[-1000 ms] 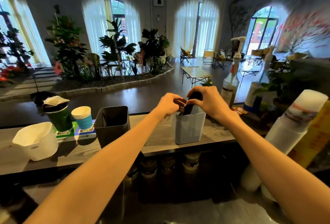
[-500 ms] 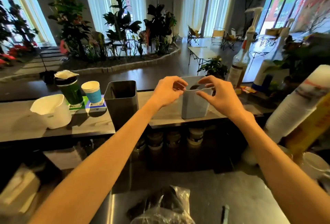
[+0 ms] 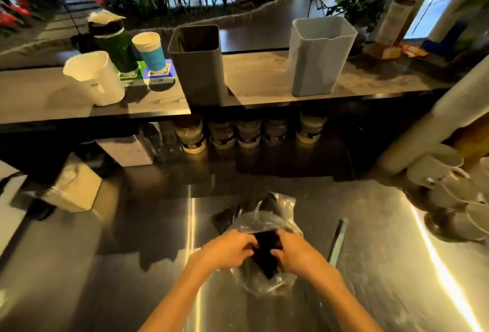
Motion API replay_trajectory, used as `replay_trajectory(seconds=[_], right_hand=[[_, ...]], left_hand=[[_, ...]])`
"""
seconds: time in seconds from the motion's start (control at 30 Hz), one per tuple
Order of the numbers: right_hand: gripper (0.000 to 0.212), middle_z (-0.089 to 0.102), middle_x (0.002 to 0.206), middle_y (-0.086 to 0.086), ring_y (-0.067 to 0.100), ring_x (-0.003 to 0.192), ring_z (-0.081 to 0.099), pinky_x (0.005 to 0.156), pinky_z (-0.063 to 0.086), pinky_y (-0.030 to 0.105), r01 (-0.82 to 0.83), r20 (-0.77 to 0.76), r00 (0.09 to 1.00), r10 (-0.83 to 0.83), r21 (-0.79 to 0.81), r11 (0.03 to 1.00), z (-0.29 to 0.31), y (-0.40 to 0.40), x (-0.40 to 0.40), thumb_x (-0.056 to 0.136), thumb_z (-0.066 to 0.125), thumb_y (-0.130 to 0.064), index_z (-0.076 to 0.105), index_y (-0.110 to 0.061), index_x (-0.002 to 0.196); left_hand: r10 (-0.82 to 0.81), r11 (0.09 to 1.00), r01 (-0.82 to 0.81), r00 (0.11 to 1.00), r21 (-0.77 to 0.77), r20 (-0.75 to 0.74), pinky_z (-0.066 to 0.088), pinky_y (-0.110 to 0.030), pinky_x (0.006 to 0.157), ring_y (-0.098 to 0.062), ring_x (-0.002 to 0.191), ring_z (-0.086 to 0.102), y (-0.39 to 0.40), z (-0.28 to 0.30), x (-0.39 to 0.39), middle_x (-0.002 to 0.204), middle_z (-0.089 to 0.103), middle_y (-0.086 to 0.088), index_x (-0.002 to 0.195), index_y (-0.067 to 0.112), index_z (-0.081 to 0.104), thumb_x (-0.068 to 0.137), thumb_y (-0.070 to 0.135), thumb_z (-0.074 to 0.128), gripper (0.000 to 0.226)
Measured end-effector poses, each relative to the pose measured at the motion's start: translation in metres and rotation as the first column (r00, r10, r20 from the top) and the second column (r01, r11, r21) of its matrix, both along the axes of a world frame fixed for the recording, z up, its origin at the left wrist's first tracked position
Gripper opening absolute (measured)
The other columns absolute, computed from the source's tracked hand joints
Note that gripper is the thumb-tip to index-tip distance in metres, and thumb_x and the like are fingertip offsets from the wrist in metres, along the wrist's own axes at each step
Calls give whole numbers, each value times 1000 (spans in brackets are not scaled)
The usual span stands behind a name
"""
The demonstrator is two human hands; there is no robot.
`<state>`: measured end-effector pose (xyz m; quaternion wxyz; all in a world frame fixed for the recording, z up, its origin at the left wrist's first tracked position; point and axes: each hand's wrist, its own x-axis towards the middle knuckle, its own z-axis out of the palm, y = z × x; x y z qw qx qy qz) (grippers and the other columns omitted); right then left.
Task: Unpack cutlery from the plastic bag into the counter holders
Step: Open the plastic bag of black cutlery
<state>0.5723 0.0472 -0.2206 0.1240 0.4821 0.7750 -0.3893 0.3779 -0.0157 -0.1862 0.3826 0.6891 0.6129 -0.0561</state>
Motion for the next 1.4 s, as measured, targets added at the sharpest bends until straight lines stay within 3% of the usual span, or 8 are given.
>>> replay_trajectory(seconds=[0.23,0.37,0.57,0.7,0.97,1.13,1.27,1.4], right_hand=[[43,64,123,9,28,112,63,88,52,37,122,129,980,-151,214,969,-17,-7,-9,91,70,-38,57,-10,122],[91,45,142,17,32,130,51,102,47,35,226,157,954,-256,189,956,-35,-24,-30,79,78,-52,36,-4,143],[110,37,152,21,34,142,38,114,39,39,304,158,927,-339,212,929,-50,-39,-41,75,79,-56,24,1,151],[93,29,153,20,34,140,37,112,41,37,348,177,908,-379,186,919,-56,-45,-39,81,75,-54,35,-4,148],[32,71,110,9,26,105,66,86,53,36,339,124,926,-356,141,930,-51,-35,-29,96,59,-39,69,-11,109],[29,64,73,6,6,36,54,39,41,17,495,-27,860,-509,-196,846,-40,-31,-32,109,41,-19,58,-8,88],[15,60,82,-1,16,72,59,66,44,28,582,-211,770,-603,-158,798,-41,-27,-28,105,46,-22,60,-18,102],[23,63,82,-4,16,74,61,70,47,33,590,-212,778,-591,-77,804,-26,-29,-26,105,45,-27,60,-27,87]], left_hand=[[227,974,-201,910,108,-347,43,-39,94,-34,121,58,-22,-33,15,135,59,-9,137,14,45,101,17,44,36],[364,931,-342,905,130,-222,42,-43,96,-35,119,59,-22,-32,25,132,60,-10,139,13,39,103,21,42,37],[514,853,-507,858,125,-24,54,-44,85,-33,101,67,-26,-33,23,109,70,-12,137,16,41,103,25,42,35],[516,851,-517,856,87,39,55,-45,86,-28,95,69,-29,-29,18,95,75,-3,136,19,44,104,25,40,33],[539,834,-548,834,58,118,56,-43,89,-20,96,71,-32,-19,12,87,77,5,138,24,48,104,29,42,35],[526,840,-540,836,60,156,56,-42,87,-18,91,71,-34,-17,16,83,76,6,138,22,48,105,30,43,35],[544,829,-558,820,40,181,56,-43,90,-18,92,71,-32,-18,13,77,75,14,141,25,47,103,34,44,39],[568,813,-581,787,-18,243,55,-44,93,-17,92,70,-30,-18,11,79,74,17,139,25,48,104,32,44,37]])
